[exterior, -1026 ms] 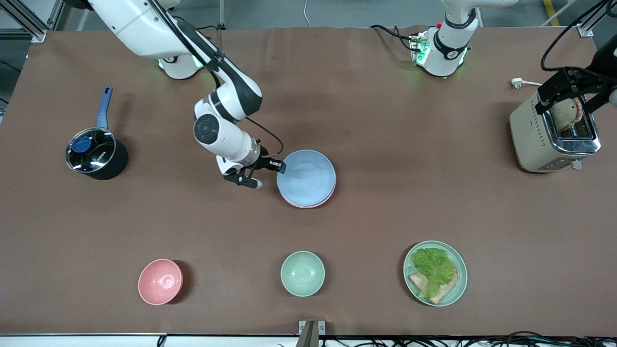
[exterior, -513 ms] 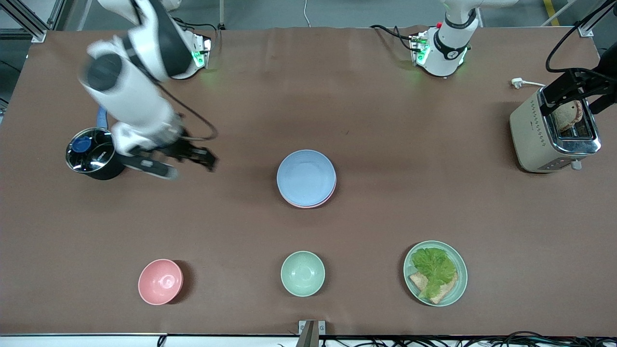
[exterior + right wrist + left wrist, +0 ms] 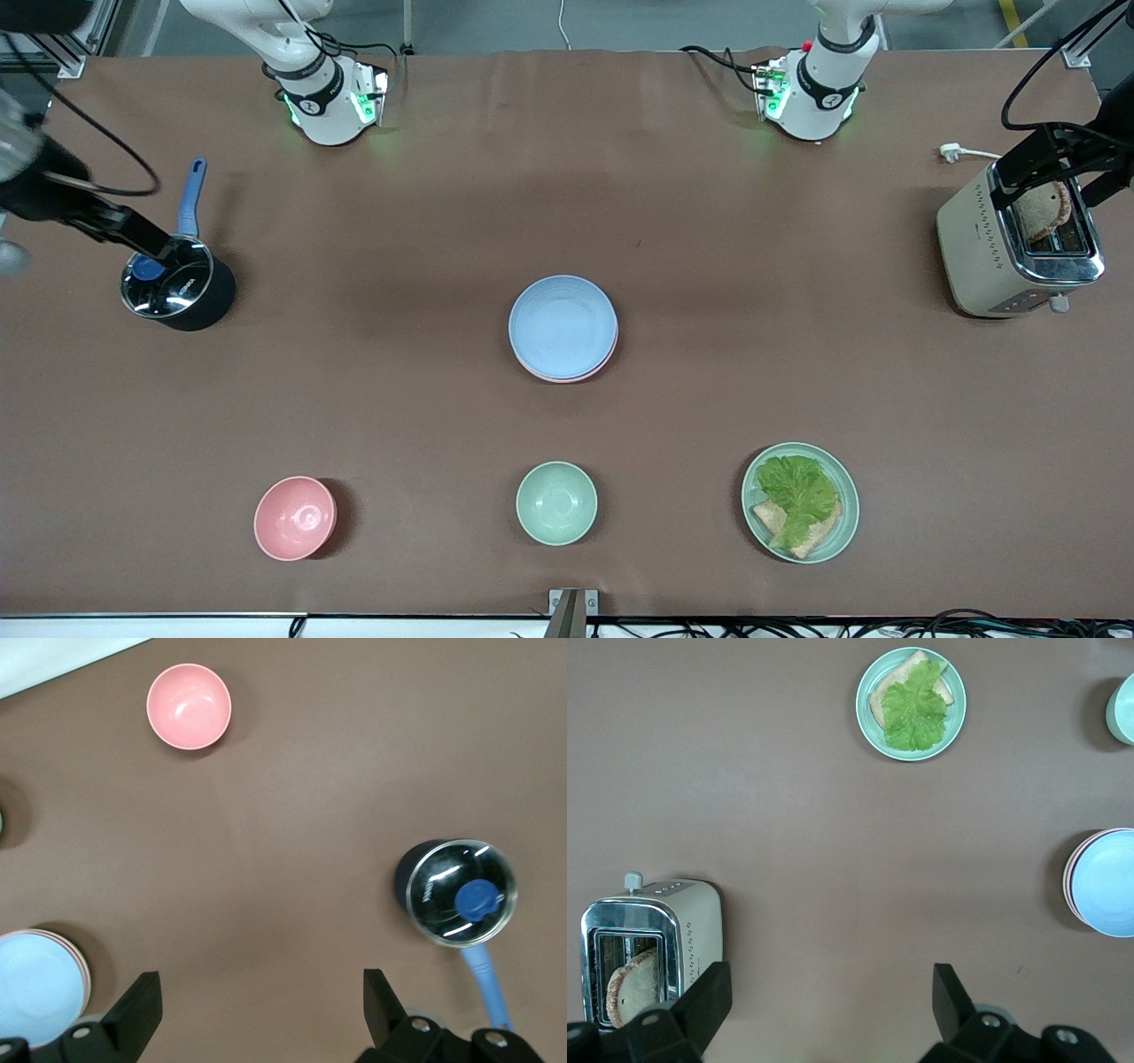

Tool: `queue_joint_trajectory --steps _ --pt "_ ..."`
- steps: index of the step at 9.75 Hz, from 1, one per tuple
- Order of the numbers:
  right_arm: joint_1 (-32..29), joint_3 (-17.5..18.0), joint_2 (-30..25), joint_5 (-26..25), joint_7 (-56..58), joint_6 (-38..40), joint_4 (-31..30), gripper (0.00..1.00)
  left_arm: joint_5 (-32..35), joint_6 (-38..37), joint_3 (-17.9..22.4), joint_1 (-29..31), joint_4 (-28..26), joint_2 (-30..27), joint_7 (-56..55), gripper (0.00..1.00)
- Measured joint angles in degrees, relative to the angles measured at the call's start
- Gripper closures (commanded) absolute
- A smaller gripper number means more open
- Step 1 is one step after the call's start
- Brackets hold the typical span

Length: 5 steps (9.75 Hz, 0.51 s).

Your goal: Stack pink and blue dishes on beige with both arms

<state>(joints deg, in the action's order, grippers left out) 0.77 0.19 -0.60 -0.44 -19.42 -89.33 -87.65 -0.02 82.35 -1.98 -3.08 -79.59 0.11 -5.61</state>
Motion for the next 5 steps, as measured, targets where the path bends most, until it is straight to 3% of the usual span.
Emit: queue_joint_trajectory --steps 2,5 --pt "0.0 -2.4 0.2 0.0 11.3 0.5 1.6 0.00 0.0 -0.8 0.0 0.0 -0.1 0.0 0.1 0.00" --pt "-0.1 -2.3 0.8 0.0 9.2 0.7 2.4 0.00 0.0 -0.9 0.0 0.0 -0.1 0.0 0.1 0.00"
